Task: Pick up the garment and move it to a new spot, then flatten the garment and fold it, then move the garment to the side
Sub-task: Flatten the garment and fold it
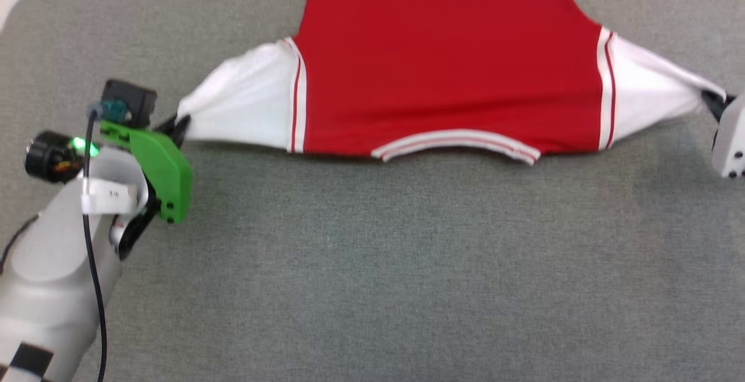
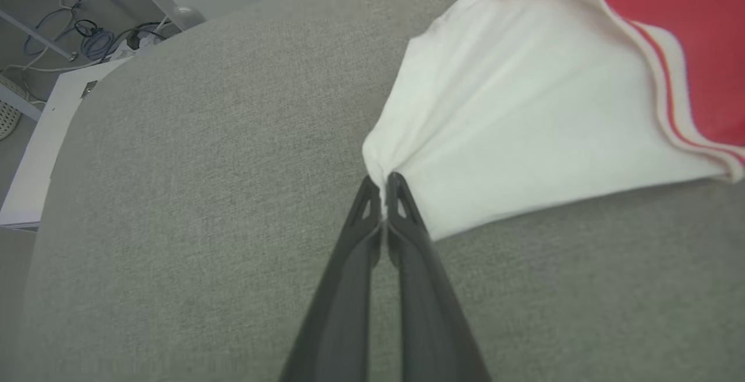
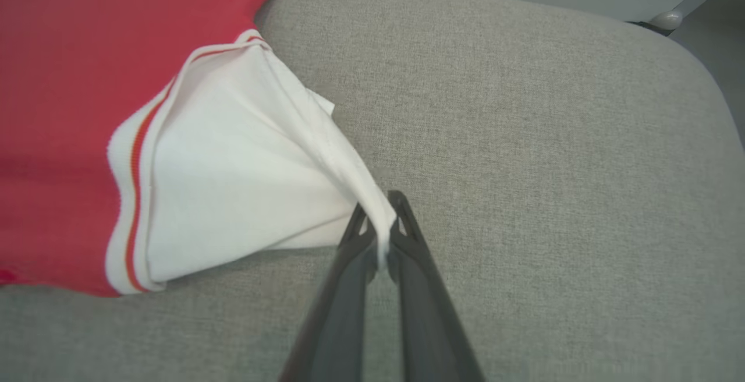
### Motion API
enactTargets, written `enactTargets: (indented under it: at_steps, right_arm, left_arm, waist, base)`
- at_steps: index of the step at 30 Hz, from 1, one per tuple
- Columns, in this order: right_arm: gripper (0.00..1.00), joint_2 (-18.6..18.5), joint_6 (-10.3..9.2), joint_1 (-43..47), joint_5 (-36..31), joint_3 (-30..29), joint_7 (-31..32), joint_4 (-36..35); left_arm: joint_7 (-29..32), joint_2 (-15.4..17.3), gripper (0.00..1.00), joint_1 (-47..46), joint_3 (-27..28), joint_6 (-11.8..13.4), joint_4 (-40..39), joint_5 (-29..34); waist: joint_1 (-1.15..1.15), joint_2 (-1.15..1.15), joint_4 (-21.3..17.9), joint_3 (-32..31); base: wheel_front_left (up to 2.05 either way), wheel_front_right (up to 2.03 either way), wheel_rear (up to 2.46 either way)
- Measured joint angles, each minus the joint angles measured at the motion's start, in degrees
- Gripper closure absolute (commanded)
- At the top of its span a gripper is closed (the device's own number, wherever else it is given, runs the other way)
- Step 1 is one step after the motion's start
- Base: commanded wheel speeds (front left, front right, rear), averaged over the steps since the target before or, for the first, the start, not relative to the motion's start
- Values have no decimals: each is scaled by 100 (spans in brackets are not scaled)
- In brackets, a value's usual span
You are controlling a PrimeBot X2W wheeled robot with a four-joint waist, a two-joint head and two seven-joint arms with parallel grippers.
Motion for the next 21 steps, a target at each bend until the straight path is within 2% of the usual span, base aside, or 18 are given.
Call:
enactTargets:
  at_steps: [7, 12, 17, 21]
  right_arm:
    - [100, -179, 1, 1010, 346, -233, 512, -531]
    - [100, -252, 0, 1769, 581, -536, 940, -979]
    - [100, -298, 0, 2620, 742, -886, 1555, -1502]
    - [100, -280, -2, 3279, 778, -1215, 2135, -1901]
  left_arm:
    - [627, 360, 100, 955, -62, 22, -869, -478]
    - [966, 621, 100, 1686, -53, 212, -1624, -724]
    - [1307, 900, 100, 2457, 3, 526, -2470, -1044]
    - [1655, 1033, 100, 3054, 100, 737, -2999, -1528]
  waist:
    - [0, 0, 23, -472]
    - [0, 0, 37, -754]
    - [0, 0, 47, -1005]
    - [0, 0, 60, -1142]
  base:
    - [0, 0, 0]
    - [0, 0, 0]
    - [0, 0, 0]
    - [0, 0, 0]
